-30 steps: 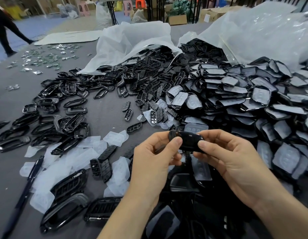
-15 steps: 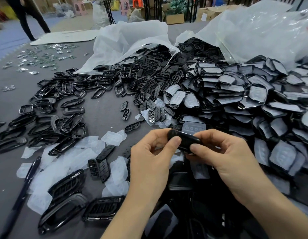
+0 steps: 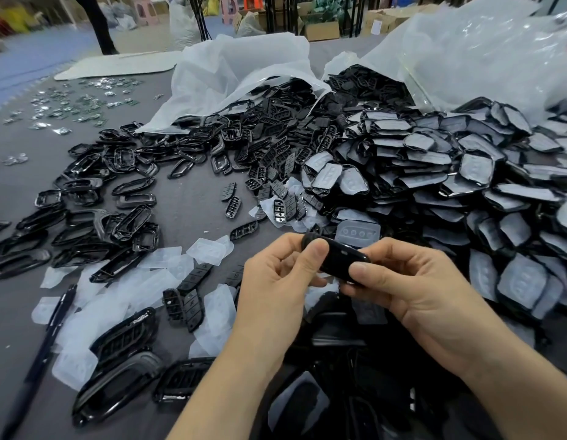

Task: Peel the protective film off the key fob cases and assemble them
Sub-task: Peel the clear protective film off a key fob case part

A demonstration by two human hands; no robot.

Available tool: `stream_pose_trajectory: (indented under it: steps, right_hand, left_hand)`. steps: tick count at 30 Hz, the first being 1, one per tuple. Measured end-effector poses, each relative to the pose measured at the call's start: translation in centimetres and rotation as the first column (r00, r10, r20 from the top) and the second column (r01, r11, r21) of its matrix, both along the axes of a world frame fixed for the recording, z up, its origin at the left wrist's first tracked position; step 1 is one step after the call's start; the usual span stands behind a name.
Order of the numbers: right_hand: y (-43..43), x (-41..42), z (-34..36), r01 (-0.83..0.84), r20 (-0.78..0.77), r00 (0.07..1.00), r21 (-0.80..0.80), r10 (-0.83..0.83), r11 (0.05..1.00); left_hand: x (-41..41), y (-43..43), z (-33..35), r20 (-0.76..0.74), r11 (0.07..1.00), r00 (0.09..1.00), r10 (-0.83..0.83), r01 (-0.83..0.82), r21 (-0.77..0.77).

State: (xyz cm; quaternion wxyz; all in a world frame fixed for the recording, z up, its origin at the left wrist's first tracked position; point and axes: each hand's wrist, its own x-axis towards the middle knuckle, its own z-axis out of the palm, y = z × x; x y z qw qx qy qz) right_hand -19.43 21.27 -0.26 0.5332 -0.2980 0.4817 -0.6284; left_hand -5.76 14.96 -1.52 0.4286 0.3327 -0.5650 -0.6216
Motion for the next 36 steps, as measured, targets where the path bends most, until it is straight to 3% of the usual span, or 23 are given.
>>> stream_pose_trajectory:
  steps: [5,10,13,15,18,20,26,29,32,34,36]
  right_hand:
    - [0.0,-0.2,0.0,0.027,-0.109,0.994,-0.012,-0.028,1.000]
    - [-0.1,-0.8,0.0,0.040,0.006,0.999,-0.130,-0.039,0.991]
    - [-0.1,-1.3,-0.1,0.108,-0.123,0.984,-0.156,-0.127,0.982]
    - [-0.1,-1.4,-0.2,0.132,-0.352,0.919,-0.152,-0.178,0.979]
    - [0.0,-1.2,-0.4,0.142,-0.562,0.798,-0.174,-0.217,0.974]
    - [0.1,-1.0,-0.4,0.145,-0.639,0.733,-0.187,-0.233,0.971]
    - [0.3,-0.1,-0.4,0.172,-0.740,0.578,-0.301,-0.343,0.938]
    - [0.2,0.2,-0.2,0.164,-0.756,0.526,-0.359,-0.389,0.919]
    - [-0.1,-0.1,0.3,0.185,-0.739,0.553,-0.342,-0.386,0.921]
    - [-0.5,-0.7,0.7,0.193,-0.761,0.545,-0.294,-0.351,0.936]
    - [-1.1,-1.0,1.2,0.127,-0.854,0.466,-0.194,-0.231,0.973]
  left_hand:
    - [0.1,0.0,0.1,0.005,0.994,1.000,0.005,-0.005,-0.108]
    - [-0.1,0.2,0.2,-0.163,0.993,0.980,-0.113,0.109,-0.036]
    - [-0.2,0.5,0.2,0.035,0.956,0.999,0.012,-0.001,-0.294]
    - [-0.4,0.6,-0.1,0.186,0.889,0.974,0.126,-0.027,-0.457]
    - [-0.5,0.6,-0.7,0.240,0.899,0.957,0.161,-0.042,-0.436]
    - [-0.3,0.4,-1.0,0.271,0.924,0.954,0.125,-0.012,-0.381]
    - [-0.5,0.2,-1.0,0.366,0.820,0.917,0.157,0.086,-0.566]
    - [-0.5,0.2,-1.1,0.360,0.828,0.916,0.175,0.061,-0.557]
    - [-0.2,-0.3,-0.9,0.286,0.861,0.932,0.222,-0.050,-0.506]
    - [0.8,-1.6,-0.6,0.147,0.907,0.945,0.291,-0.224,-0.356]
    - [2.2,-2.9,0.0,-0.008,0.905,0.921,0.391,-0.386,-0.181]
